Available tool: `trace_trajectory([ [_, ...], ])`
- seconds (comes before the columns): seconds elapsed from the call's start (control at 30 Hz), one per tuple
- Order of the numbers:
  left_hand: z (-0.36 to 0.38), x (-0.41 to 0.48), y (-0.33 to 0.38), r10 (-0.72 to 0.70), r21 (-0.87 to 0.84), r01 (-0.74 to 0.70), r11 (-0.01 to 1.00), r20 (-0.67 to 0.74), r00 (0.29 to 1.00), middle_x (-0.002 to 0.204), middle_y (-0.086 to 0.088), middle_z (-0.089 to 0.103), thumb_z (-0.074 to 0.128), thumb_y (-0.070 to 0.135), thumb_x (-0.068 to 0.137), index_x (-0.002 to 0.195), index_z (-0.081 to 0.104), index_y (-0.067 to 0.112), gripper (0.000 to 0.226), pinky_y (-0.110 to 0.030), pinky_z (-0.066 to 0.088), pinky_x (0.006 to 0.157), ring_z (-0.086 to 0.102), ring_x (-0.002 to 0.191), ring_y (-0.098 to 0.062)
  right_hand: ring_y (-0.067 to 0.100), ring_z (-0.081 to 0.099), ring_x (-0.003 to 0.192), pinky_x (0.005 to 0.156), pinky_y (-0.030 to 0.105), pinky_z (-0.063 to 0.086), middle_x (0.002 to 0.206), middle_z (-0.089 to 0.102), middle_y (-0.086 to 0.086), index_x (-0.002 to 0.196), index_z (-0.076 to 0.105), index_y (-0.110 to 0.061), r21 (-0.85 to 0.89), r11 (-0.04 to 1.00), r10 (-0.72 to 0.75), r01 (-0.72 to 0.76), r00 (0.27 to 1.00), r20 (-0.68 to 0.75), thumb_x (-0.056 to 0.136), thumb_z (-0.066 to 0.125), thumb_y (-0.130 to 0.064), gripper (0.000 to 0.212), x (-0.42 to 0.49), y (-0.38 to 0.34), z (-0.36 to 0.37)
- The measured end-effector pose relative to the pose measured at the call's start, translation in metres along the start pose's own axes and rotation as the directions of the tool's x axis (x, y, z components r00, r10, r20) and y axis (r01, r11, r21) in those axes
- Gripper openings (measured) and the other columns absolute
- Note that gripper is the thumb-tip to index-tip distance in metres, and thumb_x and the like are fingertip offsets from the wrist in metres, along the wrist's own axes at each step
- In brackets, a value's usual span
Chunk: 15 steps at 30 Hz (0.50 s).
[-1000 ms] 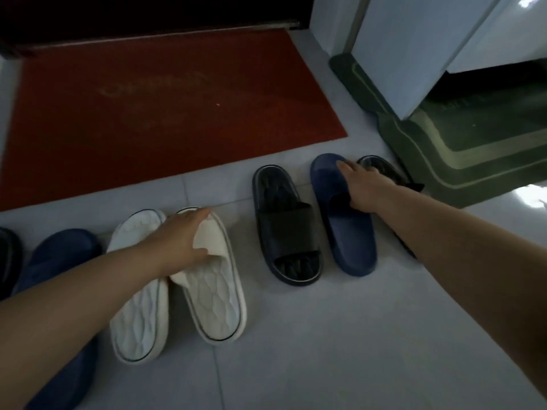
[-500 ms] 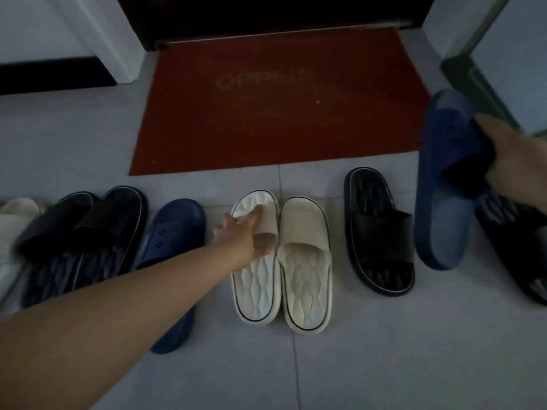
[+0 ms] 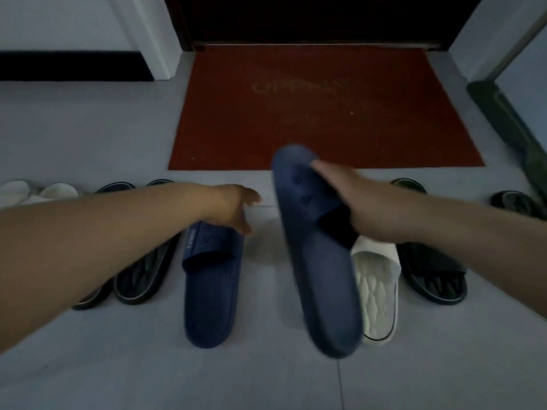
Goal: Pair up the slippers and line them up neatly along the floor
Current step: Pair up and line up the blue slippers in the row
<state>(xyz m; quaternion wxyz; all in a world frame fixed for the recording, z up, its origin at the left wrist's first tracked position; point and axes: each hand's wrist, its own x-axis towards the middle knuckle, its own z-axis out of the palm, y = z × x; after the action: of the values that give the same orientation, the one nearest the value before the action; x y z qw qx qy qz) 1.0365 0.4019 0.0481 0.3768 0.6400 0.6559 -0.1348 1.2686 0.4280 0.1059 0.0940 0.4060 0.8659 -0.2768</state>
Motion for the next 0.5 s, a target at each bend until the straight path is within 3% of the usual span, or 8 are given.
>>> trace_trajectory([
  [0.07,0.005,-0.016,-0.029,-0.034,0.215,0.039,0.976,-0.028,0.999,0.137,-0.006,0.047,0.077,0.047,0.061,0.136,0.036,0.020,0.090,-0.032,0.047,0.095,0.051,0.116,-0.025,0.037,0.051,0.118,0.093,0.040,0.044,0.156,0.007,0.013,0.147,-0.008,-0.023,-0.036,0.999,-0.006,0.009,0.996,0.087,0.085,0.051,-0.003,0.087,0.026,-0.031,0.033],
  [0.13,0.031,-0.027,-0.047,-0.070,0.311,0.083,0.947,-0.053,0.996,0.141,-0.006,0.041,0.077,0.054,0.057,0.140,0.027,0.019,0.103,-0.040,0.038,0.105,0.042,0.126,-0.027,0.040,0.054,0.111,0.079,0.038,0.045,0.155,-0.003,0.017,0.146,-0.013,-0.019,-0.094,0.992,0.094,-0.080,0.985,0.148,0.085,0.051,0.000,0.090,0.050,-0.058,0.065],
  [0.2,0.053,-0.030,-0.060,-0.094,0.383,0.122,0.916,-0.091,0.991,0.149,-0.004,0.029,0.073,0.047,0.065,0.145,0.013,0.020,0.104,-0.048,0.020,0.114,0.025,0.137,-0.027,0.041,0.048,0.119,0.087,0.044,0.044,0.155,-0.009,0.018,0.145,-0.015,-0.017,-0.113,0.969,0.237,-0.219,0.953,0.190,0.085,0.051,0.001,0.092,0.066,-0.072,0.090],
  [0.27,0.052,-0.029,-0.076,-0.128,0.445,0.183,0.877,-0.151,0.980,0.150,-0.002,0.028,0.068,0.040,0.071,0.146,0.011,0.020,0.096,-0.051,0.011,0.116,0.022,0.138,-0.027,0.043,0.039,0.126,0.094,0.046,0.041,0.155,-0.004,0.019,0.146,-0.012,-0.017,-0.066,0.945,0.326,-0.319,0.929,0.177,0.084,0.052,0.001,0.091,0.076,-0.075,0.105],
  [0.33,0.042,-0.033,-0.090,-0.190,0.423,0.250,0.871,-0.179,0.965,0.146,-0.002,0.035,0.062,0.037,0.075,0.145,0.017,0.019,0.086,-0.049,0.015,0.115,0.028,0.134,-0.029,0.042,0.033,0.130,0.098,0.047,0.038,0.155,-0.002,0.019,0.146,-0.012,-0.015,-0.056,0.922,0.387,-0.383,0.910,0.148,0.084,0.053,0.000,0.091,0.082,-0.072,0.111],
  [0.4,0.040,-0.033,-0.097,-0.223,0.387,0.276,0.880,-0.177,0.959,0.139,-0.003,0.042,0.058,0.033,0.077,0.139,0.027,0.019,0.071,-0.042,0.028,0.111,0.034,0.128,-0.029,0.042,0.025,0.135,0.103,0.048,0.033,0.156,-0.007,0.018,0.145,-0.014,-0.014,-0.071,0.890,0.455,-0.450,0.881,0.126,0.086,0.054,-0.004,0.091,0.085,-0.068,0.114],
  [0.5,0.048,-0.029,-0.097,-0.232,0.373,0.294,0.880,-0.202,0.952,0.129,-0.007,0.046,0.054,0.025,0.081,0.129,0.038,0.014,0.052,-0.036,0.041,0.101,0.038,0.120,-0.029,0.041,0.020,0.138,0.107,0.049,0.027,0.156,-0.010,0.017,0.145,-0.014,-0.013,-0.038,0.891,0.455,-0.453,0.884,0.109,0.089,0.051,-0.008,0.086,0.085,-0.063,0.115],
])
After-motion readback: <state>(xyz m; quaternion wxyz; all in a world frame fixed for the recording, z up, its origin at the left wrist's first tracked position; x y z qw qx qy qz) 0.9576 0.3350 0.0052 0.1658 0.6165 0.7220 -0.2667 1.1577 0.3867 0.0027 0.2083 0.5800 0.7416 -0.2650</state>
